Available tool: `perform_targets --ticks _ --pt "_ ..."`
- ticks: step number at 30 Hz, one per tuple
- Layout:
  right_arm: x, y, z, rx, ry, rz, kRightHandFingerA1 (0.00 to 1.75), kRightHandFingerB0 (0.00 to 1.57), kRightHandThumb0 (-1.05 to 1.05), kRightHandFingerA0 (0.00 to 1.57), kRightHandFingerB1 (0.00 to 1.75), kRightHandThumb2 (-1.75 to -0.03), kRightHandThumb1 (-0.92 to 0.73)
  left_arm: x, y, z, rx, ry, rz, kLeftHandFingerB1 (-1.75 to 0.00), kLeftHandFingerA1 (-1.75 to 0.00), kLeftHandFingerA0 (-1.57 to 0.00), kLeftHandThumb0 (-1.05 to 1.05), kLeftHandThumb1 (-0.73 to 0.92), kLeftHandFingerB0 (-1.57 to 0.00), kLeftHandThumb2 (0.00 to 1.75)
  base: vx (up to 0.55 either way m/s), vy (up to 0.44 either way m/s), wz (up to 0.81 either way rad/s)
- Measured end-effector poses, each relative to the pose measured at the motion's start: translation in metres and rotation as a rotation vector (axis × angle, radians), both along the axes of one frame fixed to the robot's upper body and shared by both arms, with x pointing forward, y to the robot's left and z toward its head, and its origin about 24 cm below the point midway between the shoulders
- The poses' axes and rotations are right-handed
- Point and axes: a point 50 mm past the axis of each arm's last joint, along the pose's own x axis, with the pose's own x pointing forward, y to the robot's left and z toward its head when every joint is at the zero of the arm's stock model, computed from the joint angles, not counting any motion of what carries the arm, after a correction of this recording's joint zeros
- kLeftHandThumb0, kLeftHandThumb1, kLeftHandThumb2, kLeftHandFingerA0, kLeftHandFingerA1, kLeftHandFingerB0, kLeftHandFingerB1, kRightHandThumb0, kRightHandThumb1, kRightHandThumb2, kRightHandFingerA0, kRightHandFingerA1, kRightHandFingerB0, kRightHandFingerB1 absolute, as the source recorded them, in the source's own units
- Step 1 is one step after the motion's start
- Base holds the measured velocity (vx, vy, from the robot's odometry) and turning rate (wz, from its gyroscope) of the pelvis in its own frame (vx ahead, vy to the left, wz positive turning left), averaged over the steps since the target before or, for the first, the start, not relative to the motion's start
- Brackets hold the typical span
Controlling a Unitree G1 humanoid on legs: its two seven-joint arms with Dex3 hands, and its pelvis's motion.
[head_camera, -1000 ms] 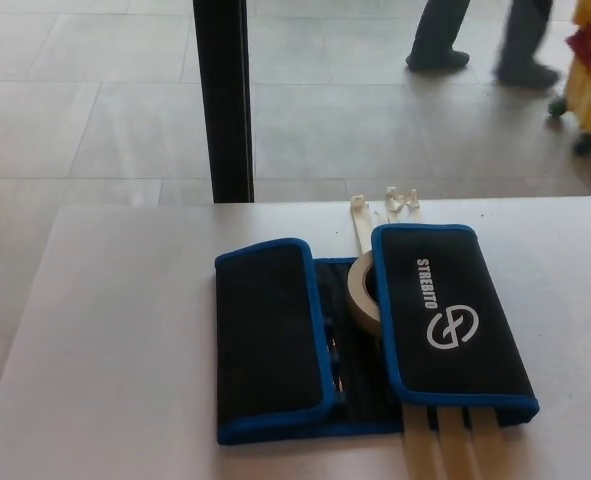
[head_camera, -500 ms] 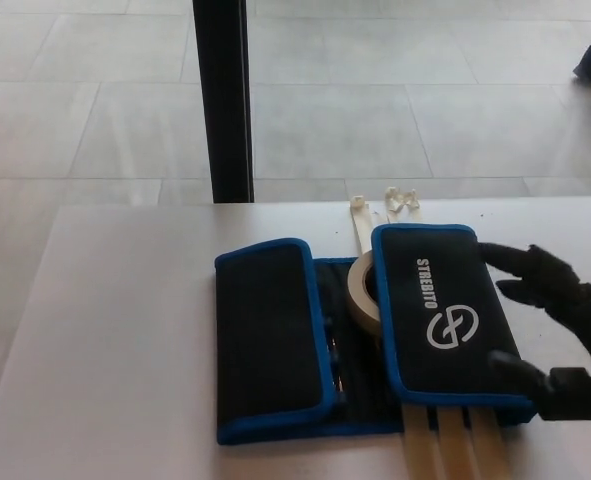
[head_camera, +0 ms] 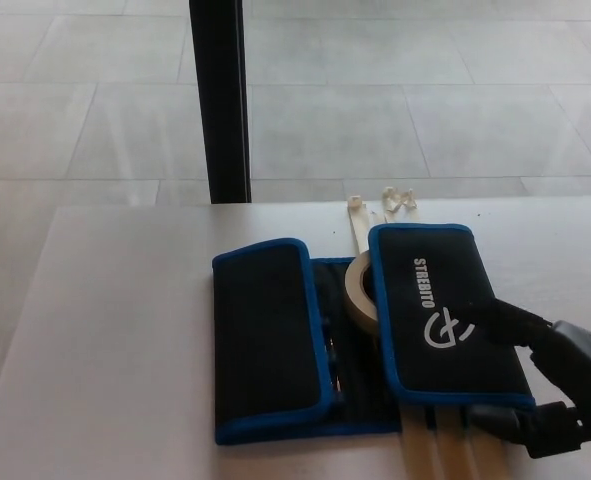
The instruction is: The robot uses its right hand to open a black folded toolkit cover kept in the middle of the desk
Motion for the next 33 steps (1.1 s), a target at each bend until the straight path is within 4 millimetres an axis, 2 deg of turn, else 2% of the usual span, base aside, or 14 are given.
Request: perform_targets --ticks 8,9,10,11,12,14,15,16,17,18,26,30,32,33 --pt "0.009 0.000 -0.007 -0.146 -0.028 -0.007 0.46 0.39 -0.50 0.21 0.33 -0.62 -0.70 0.000 0.000 0.000 -0.001 -0.002 0.001 -1.45 -1.55 -0.73 -1.05 0.18 -0.71 1.25 0.00 0.000 0.00" --pt "0.009 0.000 -0.008 -0.158 -0.029 -0.009 0.52 0.29 -0.55 0.15 0.47 -0.86 -0.54 0.000 0.000 0.000 -0.001 -0.002 0.001 -1.42 -1.51 -0.72 -1.05 0.18 -0.71 1.25 0.00 0.000 0.00" --pt "0.010 0.000 -0.011 -0.180 -0.030 -0.012 0.52 0.29 -0.55 0.15 0.47 -0.86 -0.54 0.000 0.000 0.000 -0.001 -0.002 0.000 -1.42 -1.51 -0.72 -1.05 0.18 -0.71 1.25 0.00 0.000 0.00" --pt "0.011 0.000 -0.012 -0.193 -0.030 -0.014 0.44 0.37 -0.48 0.17 0.33 -0.61 -0.70 0.000 0.000 0.000 -0.001 -0.002 0.000 -1.42 -1.50 -0.66 -1.05 0.19 -0.69 1.25 0.00 0.000 0.00" --pt "0.012 0.000 -0.014 -0.217 -0.033 -0.017 0.50 0.31 -0.52 0.16 0.48 -0.86 -0.54 0.001 0.000 0.000 -0.001 -0.003 0.000 -1.41 -1.49 -0.69 -1.05 0.19 -0.71 1.24 0.00 0.000 0.00" --pt "0.014 0.000 -0.018 -0.255 -0.040 -0.023 0.50 0.30 -0.52 0.15 0.48 -0.86 -0.55 0.001 0.000 0.000 -0.001 -0.004 -0.001 -1.42 -1.51 -0.73 -1.05 0.19 -0.71 1.24 0.00 0.000 0.00" --pt "0.014 0.000 -0.019 -0.268 -0.043 -0.024 0.42 0.39 -0.46 0.19 0.34 -0.62 -0.71 0.001 0.000 0.001 -0.002 -0.004 -0.001 -1.44 -1.53 -0.71 -1.05 0.20 -0.72 1.25 0.00 0.000 0.00" --pt "0.015 0.000 -0.022 -0.286 -0.046 -0.027 0.42 0.39 -0.46 0.19 0.34 -0.62 -0.71 0.002 0.000 0.001 -0.002 -0.005 -0.001 -1.44 -1.53 -0.71 -1.05 0.20 -0.72 1.25 0.00 0.000 0.00" --pt "0.016 0.000 -0.023 -0.307 -0.052 -0.029 0.51 0.31 -0.52 0.17 0.49 -0.86 -0.53 0.002 0.000 0.001 -0.002 -0.006 -0.002 -1.45 -1.52 -0.72 -1.05 0.19 -0.73 1.24 0.00 0.000 0.00" --pt "0.017 0.001 -0.025 -0.320 -0.059 -0.030 0.43 0.39 -0.46 0.20 0.34 -0.61 -0.68 0.002 0.000 0.001 -0.002 -0.007 -0.002 -1.45 -1.54 -0.70 -1.05 0.20 -0.71 1.24 0.00 0.000 0.00" --pt "0.022 0.010 -0.037 -0.431 -0.132 -0.028 0.45 0.35 -0.43 0.19 0.32 -0.60 -0.64 0.006 -0.001 0.003 -0.002 -0.018 -0.007 -1.44 -1.54 -0.72 -1.05 0.22 -0.73 1.23 0.00 0.000 0.00" --pt "0.024 0.011 -0.043 -0.492 -0.182 -0.030 0.44 0.37 -0.38 0.30 0.33 -0.59 -0.60 0.009 -0.002 0.004 -0.002 -0.025 -0.011 -1.43 -1.55 -0.73 -1.05 0.22 -0.68 1.23 0.00 0.000 0.00" --pt "0.024 0.011 -0.046 -0.515 -0.207 -0.031 0.49 0.39 -0.35 0.40 0.34 -0.58 -0.60 0.009 -0.002 0.004 -0.003 -0.028 -0.013 -1.44 -1.53 -0.89 -1.05 0.23 -0.73 1.22 0.00 0.000 0.00" --pt "0.024 0.011 -0.047 -0.521 -0.217 -0.032 0.54 0.43 -0.32 0.46 0.34 -0.57 -0.58 0.009 -0.002 0.004 -0.003 -0.028 -0.014 -1.42 -1.53 -0.84 -1.05 0.23 -0.69 1.23 0.00 0.000 0.00"
